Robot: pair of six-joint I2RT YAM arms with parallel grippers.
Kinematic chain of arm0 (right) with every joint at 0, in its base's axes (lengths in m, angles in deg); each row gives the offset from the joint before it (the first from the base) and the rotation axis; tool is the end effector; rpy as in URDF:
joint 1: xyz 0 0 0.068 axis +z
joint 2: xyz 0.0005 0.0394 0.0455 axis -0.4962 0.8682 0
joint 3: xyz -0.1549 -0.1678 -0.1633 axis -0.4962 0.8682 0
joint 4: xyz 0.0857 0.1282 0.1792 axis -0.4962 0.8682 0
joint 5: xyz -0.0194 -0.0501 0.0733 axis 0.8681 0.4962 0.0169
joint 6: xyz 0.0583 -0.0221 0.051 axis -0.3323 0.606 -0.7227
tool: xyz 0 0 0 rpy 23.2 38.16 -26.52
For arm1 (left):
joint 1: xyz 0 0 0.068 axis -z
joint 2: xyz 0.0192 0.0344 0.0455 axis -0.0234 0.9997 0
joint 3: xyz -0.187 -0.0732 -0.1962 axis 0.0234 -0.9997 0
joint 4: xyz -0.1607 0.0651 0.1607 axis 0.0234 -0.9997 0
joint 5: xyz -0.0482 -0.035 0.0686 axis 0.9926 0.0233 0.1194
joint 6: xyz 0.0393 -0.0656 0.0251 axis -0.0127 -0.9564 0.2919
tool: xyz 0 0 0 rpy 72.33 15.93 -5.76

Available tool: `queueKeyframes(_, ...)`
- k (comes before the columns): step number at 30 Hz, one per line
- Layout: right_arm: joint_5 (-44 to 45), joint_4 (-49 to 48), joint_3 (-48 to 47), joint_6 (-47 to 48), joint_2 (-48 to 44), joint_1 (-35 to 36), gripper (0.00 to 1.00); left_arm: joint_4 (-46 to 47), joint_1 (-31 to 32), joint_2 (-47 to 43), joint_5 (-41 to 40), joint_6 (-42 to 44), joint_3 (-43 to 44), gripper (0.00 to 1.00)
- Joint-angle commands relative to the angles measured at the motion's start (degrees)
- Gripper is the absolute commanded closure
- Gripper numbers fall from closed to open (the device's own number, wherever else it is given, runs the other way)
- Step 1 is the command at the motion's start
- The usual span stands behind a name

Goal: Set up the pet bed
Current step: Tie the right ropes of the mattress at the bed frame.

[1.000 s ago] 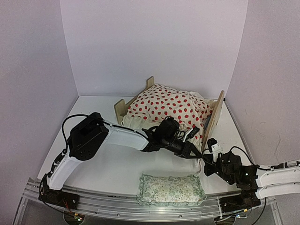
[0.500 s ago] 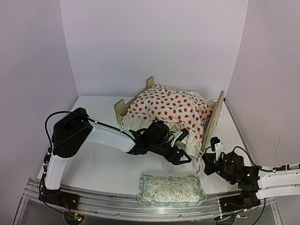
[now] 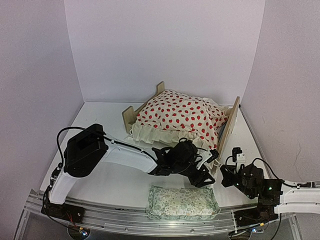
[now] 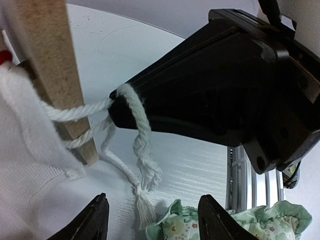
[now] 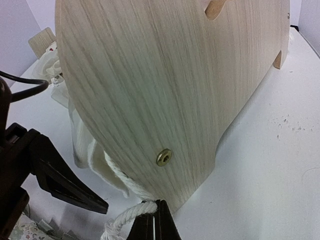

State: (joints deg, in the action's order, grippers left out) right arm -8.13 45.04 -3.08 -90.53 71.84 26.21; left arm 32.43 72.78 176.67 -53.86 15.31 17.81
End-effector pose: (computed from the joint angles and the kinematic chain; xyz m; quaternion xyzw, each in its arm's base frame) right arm 0.1087 0.0887 0.1551 -0.0435 0.8099 0.1520 0.5649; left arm 0.1456 -0.5047 0.1589 0.5157 0.6836 -0.4285 0.2884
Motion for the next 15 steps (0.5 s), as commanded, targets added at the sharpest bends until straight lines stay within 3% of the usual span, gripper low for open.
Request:
queueKeyframes(1, 0.4, 4.4, 0.5, -1.3, -6.2, 0.0, 1.0, -0.7, 0.8, 3.6, -3.2, 1.2, 5.6, 0.39)
queueKeyframes(15, 1.4, 11.8, 0.2, -1.6, -13.0, 0.0, 1.0, -12.2, 2.8, 12.3, -12.3, 3.0, 17.6, 0.44)
